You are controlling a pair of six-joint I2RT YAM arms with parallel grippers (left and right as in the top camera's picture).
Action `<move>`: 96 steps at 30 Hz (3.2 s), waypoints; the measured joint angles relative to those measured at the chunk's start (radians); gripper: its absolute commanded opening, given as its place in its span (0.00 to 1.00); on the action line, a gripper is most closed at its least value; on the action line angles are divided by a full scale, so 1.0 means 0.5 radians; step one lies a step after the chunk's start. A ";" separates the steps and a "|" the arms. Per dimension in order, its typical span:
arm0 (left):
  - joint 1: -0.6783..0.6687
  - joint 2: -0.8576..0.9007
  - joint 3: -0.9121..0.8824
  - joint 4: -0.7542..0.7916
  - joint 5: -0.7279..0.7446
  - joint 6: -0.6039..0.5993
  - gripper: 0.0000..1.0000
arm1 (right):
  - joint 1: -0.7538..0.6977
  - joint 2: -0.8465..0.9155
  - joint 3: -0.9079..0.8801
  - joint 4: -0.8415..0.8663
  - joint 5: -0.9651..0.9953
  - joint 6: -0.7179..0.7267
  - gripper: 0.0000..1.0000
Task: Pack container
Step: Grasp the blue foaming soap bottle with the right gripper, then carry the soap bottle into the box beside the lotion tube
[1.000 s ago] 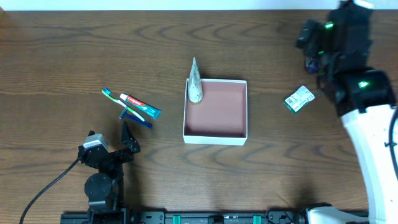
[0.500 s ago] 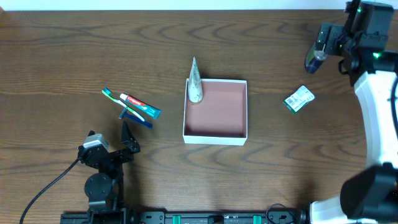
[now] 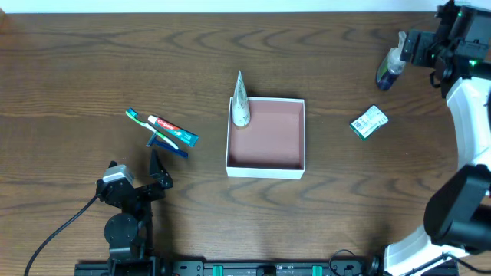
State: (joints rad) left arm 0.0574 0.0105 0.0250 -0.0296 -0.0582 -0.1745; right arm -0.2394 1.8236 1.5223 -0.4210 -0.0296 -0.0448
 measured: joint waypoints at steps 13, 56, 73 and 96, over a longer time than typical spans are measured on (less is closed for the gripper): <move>0.000 0.000 0.000 0.000 0.000 0.000 0.98 | -0.003 0.214 -0.002 0.134 -0.208 -0.050 0.96; 0.000 0.000 0.000 0.000 0.000 0.000 0.98 | 0.021 0.351 -0.002 0.372 -0.316 -0.080 0.52; 0.000 0.000 0.000 0.000 0.000 0.000 0.98 | 0.027 0.355 -0.010 0.463 -0.343 -0.082 0.08; 0.000 0.000 0.000 0.000 0.000 0.000 0.98 | 0.501 -0.426 -0.039 0.116 -0.571 -0.003 0.05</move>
State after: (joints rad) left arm 0.0574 0.0105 0.0250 -0.0296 -0.0582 -0.1745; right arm 0.0113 1.6104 1.5028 -0.3630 -0.3153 -0.0463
